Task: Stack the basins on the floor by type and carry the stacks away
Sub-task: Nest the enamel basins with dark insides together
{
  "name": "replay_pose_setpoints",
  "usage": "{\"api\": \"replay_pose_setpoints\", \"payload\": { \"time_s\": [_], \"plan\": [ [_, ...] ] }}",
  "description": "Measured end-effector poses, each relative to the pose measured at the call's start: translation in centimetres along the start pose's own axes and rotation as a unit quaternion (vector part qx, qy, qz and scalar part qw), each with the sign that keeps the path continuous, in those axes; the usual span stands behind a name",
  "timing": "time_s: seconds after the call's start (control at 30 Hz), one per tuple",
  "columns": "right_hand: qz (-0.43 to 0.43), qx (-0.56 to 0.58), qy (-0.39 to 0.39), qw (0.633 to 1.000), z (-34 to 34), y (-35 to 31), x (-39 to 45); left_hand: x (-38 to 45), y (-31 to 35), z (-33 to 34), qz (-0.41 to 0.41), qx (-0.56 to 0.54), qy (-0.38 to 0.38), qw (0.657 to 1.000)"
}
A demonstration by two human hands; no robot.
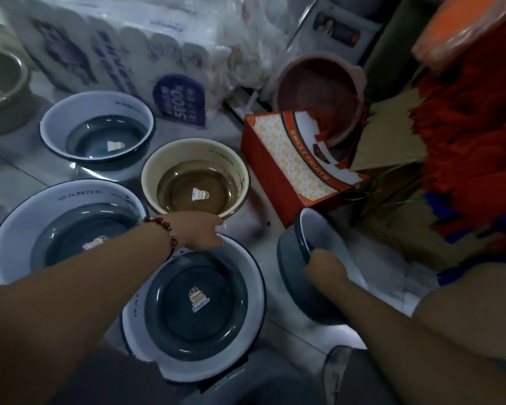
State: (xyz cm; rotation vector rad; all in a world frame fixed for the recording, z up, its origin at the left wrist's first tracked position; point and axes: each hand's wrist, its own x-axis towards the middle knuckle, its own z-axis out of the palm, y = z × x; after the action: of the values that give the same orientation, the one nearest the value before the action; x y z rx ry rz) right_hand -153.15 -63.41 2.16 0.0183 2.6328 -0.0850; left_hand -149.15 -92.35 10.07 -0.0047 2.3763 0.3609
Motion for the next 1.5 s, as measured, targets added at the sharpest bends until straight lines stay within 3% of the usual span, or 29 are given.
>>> {"api": "replay_pose_setpoints", "payload": {
  "time_s": [0.23, 0.4, 0.47, 0.57, 0.73, 0.9, 0.97, 1.1, 1.13, 1.17, 1.23, 1.27, 1.33, 1.43, 1.5],
  "plan": [
    [-0.084, 0.028, 0.006, 0.996, -7.3, -3.3, -5.0, -3.5, -0.5, -1.3, 0.031, -0.087, 0.07, 0.993],
    [-0.192, -0.069, 0.078, 0.976, -9.1, -8.0, -9.4, -4.5, -1.4, -1.5, 0.031, -0.242, 0.039, 0.969],
    [-0.238, -0.11, 0.091, 0.961, -9.7, -10.1, -10.7, -4.5, -2.0, -2.0, -0.014, -0.395, 0.033, 0.918],
    [-0.308, -0.152, 0.085, 0.935, -9.9, -13.2, -12.3, -5.6, -2.3, -2.8, -0.082, -0.579, 0.052, 0.809],
    [-0.424, -0.165, 0.086, 0.886, -8.4, -17.0, -14.2, -7.3, -4.1, -0.7, -0.169, -0.637, 0.115, 0.744],
    [-0.482, -0.051, -0.071, 0.872, -8.8, -18.6, -13.3, -9.5, -6.5, 1.9, -0.21, -0.678, 0.178, 0.682],
    [-0.463, 0.027, -0.063, 0.883, -9.9, -18.8, -11.1, -10.0, -7.7, 3.5, -0.227, -0.68, 0.195, 0.67],
    [-0.334, 0.101, 0.068, 0.935, -10.8, -16.3, -3.7, -12.0, -10.6, 6.6, -0.263, -0.667, 0.208, 0.666],
    [-0.271, 0.128, 0.05, 0.953, -10.3, -15.2, -1.9, -12.5, -11.1, 7.3, -0.266, -0.669, 0.204, 0.663],
    [-0.18, 0.189, -0.02, 0.965, -9.6, -14.2, -0.8, -12.9, -11.5, 8.0, -0.266, -0.674, 0.201, 0.659],
    [-0.007, 0.328, -0.223, 0.918, -7.6, -12.6, 0.2, -13.2, -12.0, 9.8, -0.259, -0.68, 0.191, 0.658],
    [0.027, 0.35, -0.292, 0.89, -6.6, -12.1, 0.3, -13.0, -12.2, 10.8, -0.255, -0.681, 0.185, 0.661],
    [0.034, 0.333, -0.317, 0.887, -4.8, -11.5, 0.7, -12.8, -12.0, 12.3, -0.255, -0.675, 0.174, 0.67],
    [0.04, 0.301, -0.279, 0.911, -2.6, -10.7, 1.0, -12.1, -11.9, 13.9, -0.255, -0.659, 0.155, 0.69],
    [0.046, 0.283, -0.278, 0.917, -2.0, -10.1, 0.7, -12.2, -11.3, 14.0, -0.262, -0.618, 0.141, 0.728]
  ]
}}
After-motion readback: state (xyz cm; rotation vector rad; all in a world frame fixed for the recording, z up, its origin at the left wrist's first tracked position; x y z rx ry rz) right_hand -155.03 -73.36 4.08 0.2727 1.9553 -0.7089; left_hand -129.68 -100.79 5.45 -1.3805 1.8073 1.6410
